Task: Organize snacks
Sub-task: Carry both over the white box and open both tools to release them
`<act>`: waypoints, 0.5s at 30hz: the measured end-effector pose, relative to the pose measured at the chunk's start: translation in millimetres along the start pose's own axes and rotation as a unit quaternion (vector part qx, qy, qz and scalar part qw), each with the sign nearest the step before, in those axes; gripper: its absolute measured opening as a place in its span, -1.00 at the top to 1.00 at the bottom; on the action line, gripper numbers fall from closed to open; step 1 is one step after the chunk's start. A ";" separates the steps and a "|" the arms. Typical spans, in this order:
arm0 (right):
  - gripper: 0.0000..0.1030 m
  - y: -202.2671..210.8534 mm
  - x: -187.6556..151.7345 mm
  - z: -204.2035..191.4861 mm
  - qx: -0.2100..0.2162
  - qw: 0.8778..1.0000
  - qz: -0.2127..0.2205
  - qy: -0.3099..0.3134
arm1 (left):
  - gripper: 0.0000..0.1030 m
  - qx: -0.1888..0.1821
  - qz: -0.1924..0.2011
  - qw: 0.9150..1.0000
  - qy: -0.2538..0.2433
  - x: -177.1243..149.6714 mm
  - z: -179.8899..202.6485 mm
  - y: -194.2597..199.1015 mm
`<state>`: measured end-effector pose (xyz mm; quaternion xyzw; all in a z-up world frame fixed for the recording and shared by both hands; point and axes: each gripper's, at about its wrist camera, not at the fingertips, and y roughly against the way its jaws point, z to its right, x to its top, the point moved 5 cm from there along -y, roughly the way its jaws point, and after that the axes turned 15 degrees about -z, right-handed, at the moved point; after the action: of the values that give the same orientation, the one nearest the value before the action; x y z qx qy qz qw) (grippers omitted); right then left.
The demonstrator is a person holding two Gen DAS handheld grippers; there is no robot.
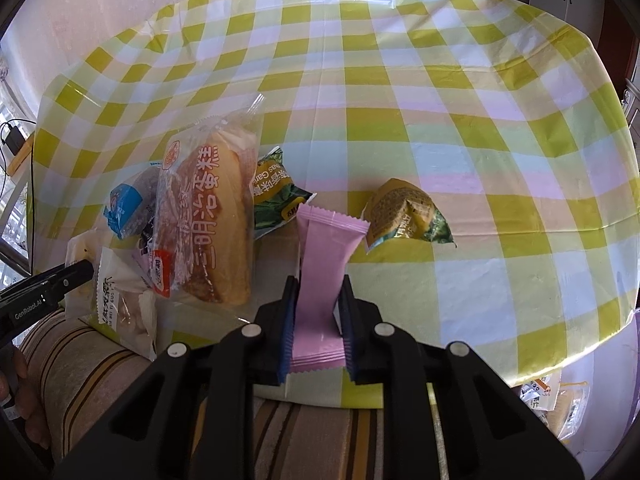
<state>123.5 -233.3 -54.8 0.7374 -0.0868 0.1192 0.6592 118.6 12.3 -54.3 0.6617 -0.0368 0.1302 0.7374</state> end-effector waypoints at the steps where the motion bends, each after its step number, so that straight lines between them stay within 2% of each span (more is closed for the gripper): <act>1: 0.61 2.2 -1.5 0.4 0.001 1.000 0.001 -0.001 | 0.34 0.000 0.003 1.000 0.002 -0.8 -0.5 2.4; 10: 0.61 23.0 -18.4 6.4 0.009 1.000 0.013 -0.010 | 0.34 -0.013 0.034 0.999 0.007 -13.4 2.0 27.2; 15: 0.60 36.3 -28.6 15.8 0.014 0.999 0.020 -0.022 | 0.34 -0.019 0.048 0.999 -0.006 -22.4 13.8 40.9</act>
<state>86.7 -254.0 -30.1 0.7472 -0.1147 0.1175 0.6439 88.9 -0.8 -18.1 0.6458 -0.0755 0.1602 0.7426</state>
